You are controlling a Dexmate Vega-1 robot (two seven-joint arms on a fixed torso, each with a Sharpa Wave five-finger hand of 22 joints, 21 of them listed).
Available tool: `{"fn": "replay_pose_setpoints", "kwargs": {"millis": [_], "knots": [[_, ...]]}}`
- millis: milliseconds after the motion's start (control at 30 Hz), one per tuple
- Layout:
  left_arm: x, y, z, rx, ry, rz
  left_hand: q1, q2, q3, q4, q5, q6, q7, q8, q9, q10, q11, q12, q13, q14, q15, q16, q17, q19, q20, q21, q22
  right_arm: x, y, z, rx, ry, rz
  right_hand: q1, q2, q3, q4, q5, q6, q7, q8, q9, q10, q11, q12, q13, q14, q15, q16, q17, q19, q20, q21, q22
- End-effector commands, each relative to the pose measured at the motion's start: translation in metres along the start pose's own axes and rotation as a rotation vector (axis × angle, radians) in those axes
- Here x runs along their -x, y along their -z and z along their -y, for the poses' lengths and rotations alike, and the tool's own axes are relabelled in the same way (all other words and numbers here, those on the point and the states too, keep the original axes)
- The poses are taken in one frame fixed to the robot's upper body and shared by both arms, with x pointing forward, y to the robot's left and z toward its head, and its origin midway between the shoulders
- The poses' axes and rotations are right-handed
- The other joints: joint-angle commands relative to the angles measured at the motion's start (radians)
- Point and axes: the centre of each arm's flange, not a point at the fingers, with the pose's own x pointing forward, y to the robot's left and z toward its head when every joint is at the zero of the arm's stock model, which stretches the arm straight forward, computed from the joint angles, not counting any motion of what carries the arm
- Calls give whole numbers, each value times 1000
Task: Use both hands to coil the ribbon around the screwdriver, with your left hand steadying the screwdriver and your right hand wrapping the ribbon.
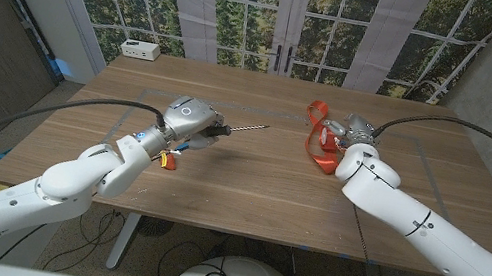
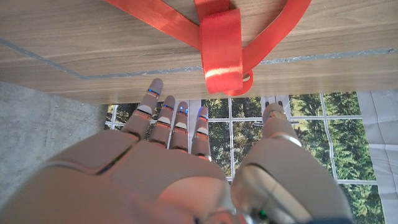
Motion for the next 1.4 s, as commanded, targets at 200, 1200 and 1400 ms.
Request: {"fn": "replay_pose_setpoints", "kwargs": {"millis": [200,1200,1400], "knots": [[-2,5,4,1,4,-17,146,131,-5,2,11,17,-23,9,18,90,-85,-2,5,157,-181,-7,8,-6,-62,17,-3,-14,-9,-7,134,-6,-97,-8,-3,-8,1,7,15,1,7,2,15,0,6,5,16,0,10,5,19,0,2,5],[-2,4,6,22,13,-19,150,133,-10,3,15,15,-18,9,17,94,-85,-10,10,161,-180,-20,26,-17,-62,45,-18,-33,-10,-20,276,-55,-174,13,8,-18,-5,19,86,-1,18,2,86,-18,21,6,70,-30,27,4,64,-5,-2,5],[0,4,5,18,16,-23,150,133,-11,5,15,14,-18,9,17,95,-86,-11,12,162,-180,-23,30,-20,-62,50,-21,-35,-13,-23,299,-64,-181,31,13,-21,-10,22,134,-6,27,4,134,-23,34,7,110,-48,40,4,85,-8,-5,5]]}}
